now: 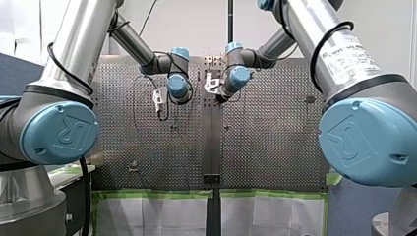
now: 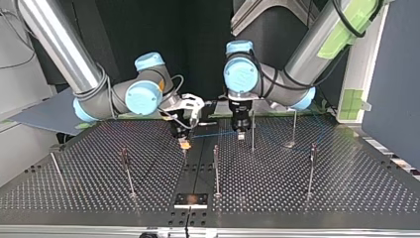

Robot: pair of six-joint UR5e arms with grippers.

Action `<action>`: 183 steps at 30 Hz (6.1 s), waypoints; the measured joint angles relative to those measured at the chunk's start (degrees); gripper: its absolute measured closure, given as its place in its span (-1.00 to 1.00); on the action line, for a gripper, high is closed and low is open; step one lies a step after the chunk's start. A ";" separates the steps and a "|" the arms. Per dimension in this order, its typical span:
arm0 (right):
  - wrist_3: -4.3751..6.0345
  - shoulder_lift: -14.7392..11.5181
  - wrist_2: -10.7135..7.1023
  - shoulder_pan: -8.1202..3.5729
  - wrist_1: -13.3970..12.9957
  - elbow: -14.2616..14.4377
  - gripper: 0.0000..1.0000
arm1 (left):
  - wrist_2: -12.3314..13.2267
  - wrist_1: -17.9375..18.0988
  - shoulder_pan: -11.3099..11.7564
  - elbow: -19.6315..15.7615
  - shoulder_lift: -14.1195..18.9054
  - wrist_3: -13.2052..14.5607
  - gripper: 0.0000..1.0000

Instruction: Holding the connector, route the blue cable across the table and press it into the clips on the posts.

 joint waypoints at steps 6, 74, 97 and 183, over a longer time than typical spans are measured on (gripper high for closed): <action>0.39 -2.66 -0.02 -0.51 1.71 0.08 1.00 | 0.00 -0.67 -0.02 0.00 2.94 0.04 0.99; 0.88 -14.79 -2.39 -2.43 2.98 2.71 1.00 | 7.49 0.48 1.70 -0.13 9.55 1.06 0.99; 1.31 -15.09 -2.32 -2.85 2.46 4.71 1.00 | 8.38 5.52 0.49 -2.13 7.72 1.41 0.99; 1.28 -10.43 -7.38 -9.53 0.81 2.64 1.00 | 9.62 -11.37 -0.84 4.38 7.84 0.66 -1.00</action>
